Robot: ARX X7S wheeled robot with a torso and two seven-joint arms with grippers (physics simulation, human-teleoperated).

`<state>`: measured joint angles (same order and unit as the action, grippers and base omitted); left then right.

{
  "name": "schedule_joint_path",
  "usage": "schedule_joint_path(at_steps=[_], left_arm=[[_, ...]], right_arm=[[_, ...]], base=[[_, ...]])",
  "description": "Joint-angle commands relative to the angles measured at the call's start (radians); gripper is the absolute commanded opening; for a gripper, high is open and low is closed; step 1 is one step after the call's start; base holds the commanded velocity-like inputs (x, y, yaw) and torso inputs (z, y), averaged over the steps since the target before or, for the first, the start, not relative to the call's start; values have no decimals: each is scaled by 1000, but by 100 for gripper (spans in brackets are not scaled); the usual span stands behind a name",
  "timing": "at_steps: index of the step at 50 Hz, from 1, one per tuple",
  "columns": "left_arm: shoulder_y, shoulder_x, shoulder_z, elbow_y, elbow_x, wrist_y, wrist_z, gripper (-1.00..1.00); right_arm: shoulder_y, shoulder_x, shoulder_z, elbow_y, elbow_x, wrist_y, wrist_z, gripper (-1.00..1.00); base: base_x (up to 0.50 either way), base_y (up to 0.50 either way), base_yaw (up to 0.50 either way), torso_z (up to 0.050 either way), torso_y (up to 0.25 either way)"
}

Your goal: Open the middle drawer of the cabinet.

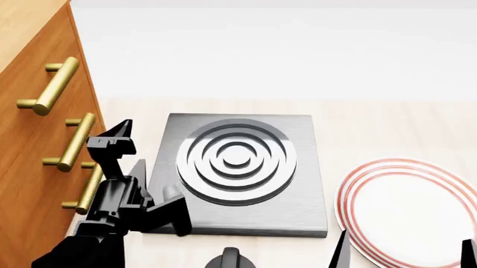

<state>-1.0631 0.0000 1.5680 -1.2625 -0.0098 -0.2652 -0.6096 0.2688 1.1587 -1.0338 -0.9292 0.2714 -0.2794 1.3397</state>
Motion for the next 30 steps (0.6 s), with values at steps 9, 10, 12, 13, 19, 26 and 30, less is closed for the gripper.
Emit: schedule_joint_path(at_steps=[9,10,12,13,19,26,30], left_arm=[[21,0,-13,-46,-5,10,-13,100],[23,0,-15,-46,-5,10,-12,100],[23,0,-18,-46,-4,10,-13,100],[24,0,-19,-46,-3,10,-13,100],[26,-2,-22,-46,0,7,-14,100],[30,-3,-26,-46,4,-3,-17,100],[33,-5,-23,-46,10,-10,-18,100]], right_arm=[[-2,-6,6,-4,2,13,-7,100],[-2,-6,6,-4,2,13,-7,100],[-4,-6,7,-3,1,12,-7,100],[-4,-5,7,-4,1,12,-7,100],[-6,-5,9,-1,1,9,-8,100],[-9,-7,11,0,1,10,-10,100],[-10,-6,12,-2,0,11,-11,100]], base=[[0,0,0,0,0],[0,0,0,0,0],[0,0,0,0,0],[0,0,0,0,0],[0,0,0,0,0],[0,0,0,0,0],[0,0,0,0,0]])
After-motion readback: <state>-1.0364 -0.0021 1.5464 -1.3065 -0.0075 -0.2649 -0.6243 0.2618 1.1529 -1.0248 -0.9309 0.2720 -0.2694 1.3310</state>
